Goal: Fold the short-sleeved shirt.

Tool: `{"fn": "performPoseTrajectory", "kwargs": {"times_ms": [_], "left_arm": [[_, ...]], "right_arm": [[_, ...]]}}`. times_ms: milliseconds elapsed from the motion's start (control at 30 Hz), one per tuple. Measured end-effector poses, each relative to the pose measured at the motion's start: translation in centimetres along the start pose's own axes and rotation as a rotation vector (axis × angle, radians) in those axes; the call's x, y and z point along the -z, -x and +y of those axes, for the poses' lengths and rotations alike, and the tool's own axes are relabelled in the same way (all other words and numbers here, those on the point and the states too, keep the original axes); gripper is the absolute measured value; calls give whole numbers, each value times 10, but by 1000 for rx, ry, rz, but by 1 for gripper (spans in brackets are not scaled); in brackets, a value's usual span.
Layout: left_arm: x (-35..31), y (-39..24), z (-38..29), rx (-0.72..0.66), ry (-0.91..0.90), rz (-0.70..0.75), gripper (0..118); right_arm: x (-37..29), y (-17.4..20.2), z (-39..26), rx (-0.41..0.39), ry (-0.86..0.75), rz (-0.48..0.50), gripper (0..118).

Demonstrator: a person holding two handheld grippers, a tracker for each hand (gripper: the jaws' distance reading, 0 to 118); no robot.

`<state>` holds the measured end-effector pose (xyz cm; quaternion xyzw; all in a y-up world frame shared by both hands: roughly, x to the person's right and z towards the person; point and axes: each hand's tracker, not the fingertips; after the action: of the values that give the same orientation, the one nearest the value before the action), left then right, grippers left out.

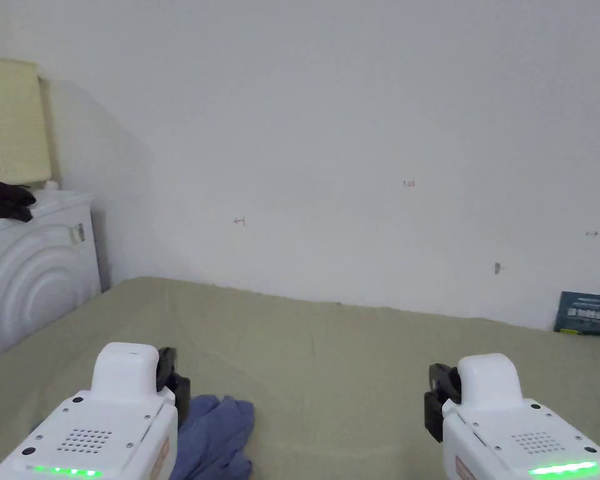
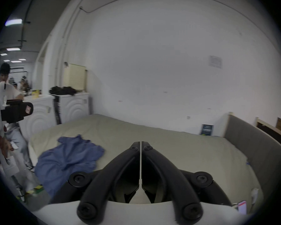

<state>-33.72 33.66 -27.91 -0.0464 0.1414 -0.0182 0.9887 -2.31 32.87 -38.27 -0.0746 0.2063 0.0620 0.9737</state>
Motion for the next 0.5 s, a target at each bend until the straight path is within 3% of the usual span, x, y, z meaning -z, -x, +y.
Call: {"fn": "performPoseTrajectory", "kwargs": {"times_ms": [100, 233, 367, 500], "left_arm": [[-15, 34, -5, -19, 27, 56, 0], [-24, 62, -11, 3, 68, 97, 0], [8, 77, -24, 29, 305, 57, 0], [80, 80, -63, -23, 615, -65, 0]], "right_arm": [[7, 44, 1, -18, -10, 104, 2], [20, 73, -8, -11, 10, 187, 2], [29, 90, -19, -48, 44, 215, 2], [47, 93, -40, -53, 84, 237, 2]]}}
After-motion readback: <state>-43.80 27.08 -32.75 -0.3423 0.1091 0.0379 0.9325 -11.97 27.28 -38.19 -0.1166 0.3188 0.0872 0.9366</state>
